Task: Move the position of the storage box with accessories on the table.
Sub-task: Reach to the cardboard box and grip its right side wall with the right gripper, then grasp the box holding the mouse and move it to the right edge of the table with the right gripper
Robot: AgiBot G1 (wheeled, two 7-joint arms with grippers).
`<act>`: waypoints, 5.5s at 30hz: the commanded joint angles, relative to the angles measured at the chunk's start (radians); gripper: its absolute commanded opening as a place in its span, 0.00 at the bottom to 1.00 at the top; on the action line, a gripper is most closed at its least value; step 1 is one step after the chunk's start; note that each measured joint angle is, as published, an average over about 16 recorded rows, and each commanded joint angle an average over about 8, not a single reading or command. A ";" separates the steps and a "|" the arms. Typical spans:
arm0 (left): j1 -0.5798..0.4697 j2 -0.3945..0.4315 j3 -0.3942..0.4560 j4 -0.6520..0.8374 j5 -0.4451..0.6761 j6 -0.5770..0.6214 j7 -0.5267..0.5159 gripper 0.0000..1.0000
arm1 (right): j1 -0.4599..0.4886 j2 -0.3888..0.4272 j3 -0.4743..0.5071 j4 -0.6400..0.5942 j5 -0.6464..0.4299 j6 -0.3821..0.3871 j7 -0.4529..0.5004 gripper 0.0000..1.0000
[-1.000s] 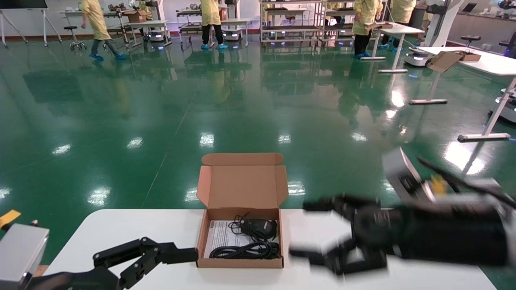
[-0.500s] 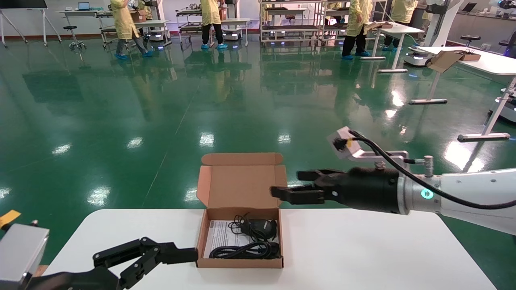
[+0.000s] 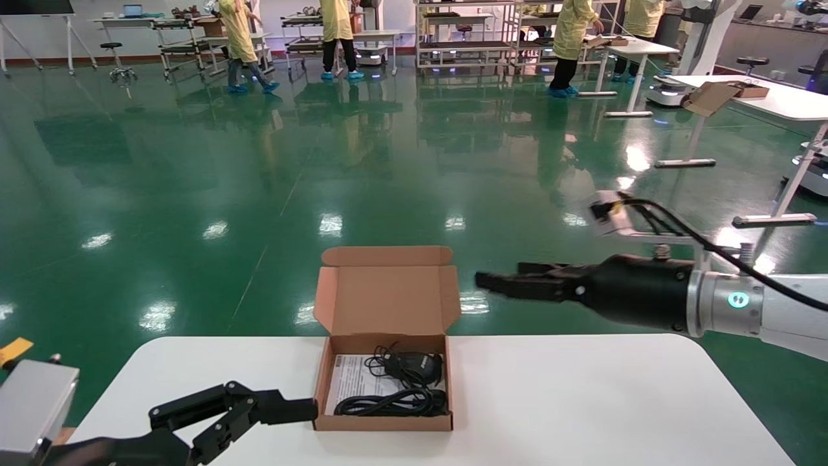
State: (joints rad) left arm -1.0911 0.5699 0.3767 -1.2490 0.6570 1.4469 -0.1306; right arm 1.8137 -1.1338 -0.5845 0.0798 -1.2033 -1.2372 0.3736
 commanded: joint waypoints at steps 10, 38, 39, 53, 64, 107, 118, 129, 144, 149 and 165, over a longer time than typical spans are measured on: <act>0.000 0.000 0.000 0.000 0.000 0.000 0.000 1.00 | 0.030 -0.074 -0.014 -0.112 -0.020 0.119 0.194 1.00; 0.000 0.000 0.000 0.000 0.000 0.000 0.000 1.00 | -0.063 -0.227 -0.183 0.004 -0.274 0.321 0.553 1.00; 0.000 0.000 0.000 0.000 0.000 0.000 0.000 1.00 | -0.070 -0.227 -0.190 0.018 -0.280 0.328 0.565 1.00; 0.000 0.000 0.000 0.000 0.000 0.000 0.000 1.00 | -0.162 -0.229 -0.272 0.132 -0.309 0.434 0.671 1.00; 0.000 0.000 0.000 0.000 0.000 0.000 0.000 1.00 | -0.209 -0.232 -0.333 0.192 -0.284 0.504 0.720 1.00; 0.000 0.000 0.000 0.000 0.000 0.000 0.000 1.00 | -0.281 -0.228 -0.517 0.237 -0.120 0.686 0.707 0.00; 0.000 0.000 0.000 0.000 0.000 0.000 0.000 1.00 | -0.282 -0.228 -0.535 0.236 -0.066 0.692 0.661 0.00; 0.000 0.000 0.000 0.000 0.000 0.000 0.000 1.00 | -0.279 -0.229 -0.561 0.232 -0.020 0.688 0.637 0.00; 0.000 0.000 0.000 0.000 0.000 0.000 0.000 1.00 | -0.273 -0.228 -0.601 0.214 0.023 0.688 0.631 0.00; 0.000 0.000 0.000 0.000 0.000 0.000 0.000 1.00 | -0.264 -0.227 -0.614 0.203 0.032 0.685 0.627 0.00; 0.000 0.000 0.001 0.000 0.000 0.000 0.000 1.00 | -0.176 -0.220 -0.621 0.169 0.077 0.646 0.575 0.00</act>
State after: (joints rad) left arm -1.0913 0.5697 0.3772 -1.2490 0.6567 1.4468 -0.1304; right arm 1.6419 -1.3527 -1.2039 0.2453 -1.1271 -0.5929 0.9468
